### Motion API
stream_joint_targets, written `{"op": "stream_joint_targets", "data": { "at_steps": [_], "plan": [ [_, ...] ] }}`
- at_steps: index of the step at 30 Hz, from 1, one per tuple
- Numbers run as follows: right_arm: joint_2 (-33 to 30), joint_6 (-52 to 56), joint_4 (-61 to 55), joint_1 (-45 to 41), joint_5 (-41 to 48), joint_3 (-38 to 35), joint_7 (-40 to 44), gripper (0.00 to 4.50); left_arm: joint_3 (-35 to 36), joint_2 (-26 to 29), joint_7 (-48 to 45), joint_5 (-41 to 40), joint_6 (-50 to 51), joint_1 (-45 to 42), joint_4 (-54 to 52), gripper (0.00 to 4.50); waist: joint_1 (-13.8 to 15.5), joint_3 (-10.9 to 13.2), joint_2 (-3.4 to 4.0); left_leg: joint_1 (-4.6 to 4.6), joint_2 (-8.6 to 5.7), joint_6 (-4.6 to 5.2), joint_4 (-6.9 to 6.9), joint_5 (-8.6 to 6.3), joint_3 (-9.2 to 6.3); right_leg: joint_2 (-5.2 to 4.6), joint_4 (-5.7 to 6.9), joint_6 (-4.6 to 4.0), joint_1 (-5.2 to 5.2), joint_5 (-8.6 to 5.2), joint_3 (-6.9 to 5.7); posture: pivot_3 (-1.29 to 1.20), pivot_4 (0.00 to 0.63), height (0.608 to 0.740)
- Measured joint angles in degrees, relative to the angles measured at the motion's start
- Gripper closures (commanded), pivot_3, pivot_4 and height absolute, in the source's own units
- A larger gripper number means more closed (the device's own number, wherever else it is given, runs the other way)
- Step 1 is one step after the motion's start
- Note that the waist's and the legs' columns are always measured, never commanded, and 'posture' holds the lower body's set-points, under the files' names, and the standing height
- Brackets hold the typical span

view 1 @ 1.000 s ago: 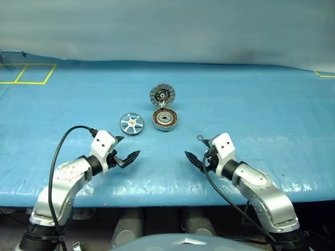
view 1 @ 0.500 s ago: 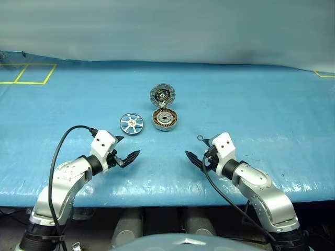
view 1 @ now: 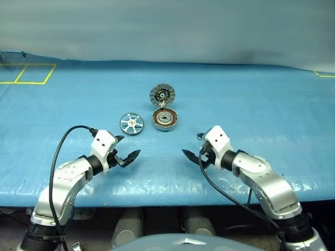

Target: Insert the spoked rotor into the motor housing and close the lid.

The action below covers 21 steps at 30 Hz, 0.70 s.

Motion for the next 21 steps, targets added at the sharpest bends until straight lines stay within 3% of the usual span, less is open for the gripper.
{"op": "stream_joint_targets", "data": {
  "at_steps": [5,9,15,21],
  "plan": [
    [-7.7,3.2,2.4,-13.9,-0.9,9.1,11.8,0.05,-0.7,-0.3,-0.4,0.0,-0.1,-0.7,0.7,0.05,-0.2,0.0,0.01,-0.02,0.0,0.0,0.03,0.0,-0.01,0.0,0.0,0.0,0.0,0.0,-0.03,0.0,0.15,0.74],
    [-10.1,2.0,9.3,-27.2,-5.9,19.8,21.7,0.05,-0.8,-0.3,-0.7,0.1,-0.2,-0.7,0.9,0.05,-0.4,0.1,0.0,-0.02,0.0,0.0,0.02,0.0,-0.01,0.0,-0.01,0.0,-0.03,0.01,-0.05,0.0,0.15,0.74],
    [-3.9,-5.8,25.7,-42.6,-14.8,29.8,30.6,0.05,-1.3,0.3,-1.4,0.8,-1.8,1.0,0.7,0.05,-0.8,0.1,0.0,-0.01,0.0,0.0,-0.11,0.0,-0.03,0.0,-0.02,0.01,-0.07,0.04,-0.05,0.0,0.15,0.74],
    [4.5,-13.8,41.7,-50.0,-21.3,33.5,33.8,0.05,-2.7,1.0,-2.3,2.3,-3.8,4.2,0.0,0.05,-0.7,0.1,0.06,-0.03,-0.02,-0.01,-0.17,0.0,-0.04,0.0,-0.01,-0.03,-0.13,0.1,-0.05,0.0,0.15,0.74]
  ]
}}
